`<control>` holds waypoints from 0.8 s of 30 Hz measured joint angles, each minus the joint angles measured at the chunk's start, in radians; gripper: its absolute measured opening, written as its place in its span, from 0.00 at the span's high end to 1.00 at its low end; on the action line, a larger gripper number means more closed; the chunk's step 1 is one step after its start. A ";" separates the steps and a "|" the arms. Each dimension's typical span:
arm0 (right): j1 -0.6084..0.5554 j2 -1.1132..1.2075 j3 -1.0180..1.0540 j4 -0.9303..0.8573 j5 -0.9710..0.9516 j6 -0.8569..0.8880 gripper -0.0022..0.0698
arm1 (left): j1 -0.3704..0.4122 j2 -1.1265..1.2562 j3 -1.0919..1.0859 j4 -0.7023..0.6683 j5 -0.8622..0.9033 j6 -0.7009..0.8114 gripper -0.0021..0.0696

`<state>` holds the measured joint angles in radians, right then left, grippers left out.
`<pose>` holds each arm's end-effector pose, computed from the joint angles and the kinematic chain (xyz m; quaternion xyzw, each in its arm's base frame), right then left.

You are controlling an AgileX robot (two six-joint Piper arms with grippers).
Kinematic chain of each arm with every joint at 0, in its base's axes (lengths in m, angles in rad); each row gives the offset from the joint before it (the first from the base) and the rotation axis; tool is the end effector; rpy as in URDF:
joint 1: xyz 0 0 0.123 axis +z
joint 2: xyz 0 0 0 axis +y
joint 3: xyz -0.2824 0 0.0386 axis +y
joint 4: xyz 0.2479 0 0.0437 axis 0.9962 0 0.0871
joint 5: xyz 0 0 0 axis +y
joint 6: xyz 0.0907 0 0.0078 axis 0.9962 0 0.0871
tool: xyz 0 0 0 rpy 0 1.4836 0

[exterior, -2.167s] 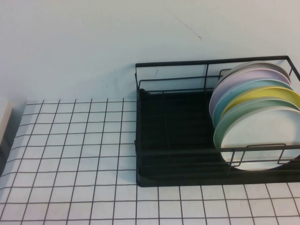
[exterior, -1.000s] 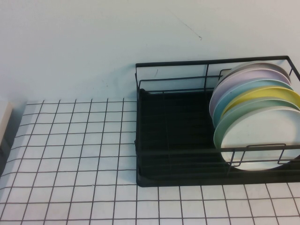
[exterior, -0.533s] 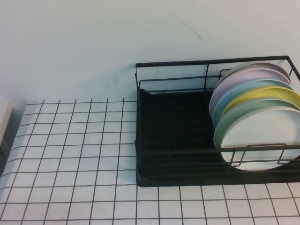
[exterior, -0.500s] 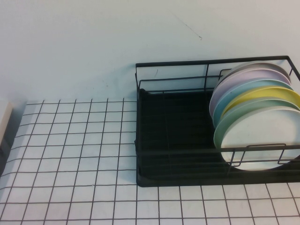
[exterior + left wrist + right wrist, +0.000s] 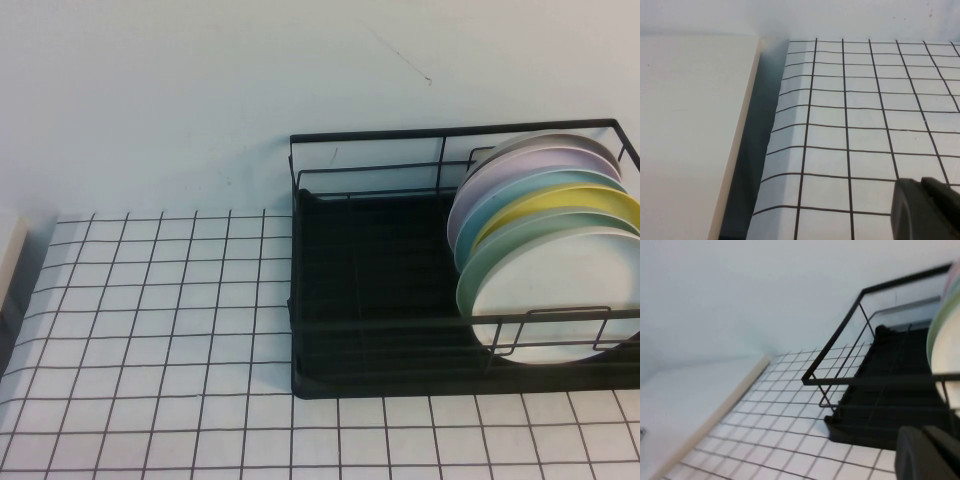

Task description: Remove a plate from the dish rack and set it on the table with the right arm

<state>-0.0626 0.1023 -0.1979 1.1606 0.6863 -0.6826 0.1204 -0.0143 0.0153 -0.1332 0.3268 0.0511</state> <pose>0.0422 0.0505 0.2475 -0.0402 0.7432 0.3247 0.5836 0.0535 0.0025 0.1795 -0.0636 0.7834 -0.0028 0.6183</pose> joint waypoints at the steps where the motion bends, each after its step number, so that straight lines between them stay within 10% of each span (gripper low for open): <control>1: 0.000 0.039 -0.045 -0.017 0.016 -0.057 0.97 | 0.000 0.000 0.000 0.000 0.000 0.000 0.98; 15: 0.000 0.722 -0.750 -0.472 0.447 -0.669 0.68 | 0.000 0.000 0.000 0.000 0.000 0.000 0.98; 24: 0.000 0.945 -0.857 -0.586 0.330 -0.831 0.68 | 0.000 0.000 0.000 0.000 0.000 0.000 0.98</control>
<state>-0.0621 1.0476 -1.0548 0.5743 1.0164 -1.5138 0.1204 -0.0143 0.0153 -0.1332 0.3268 0.0511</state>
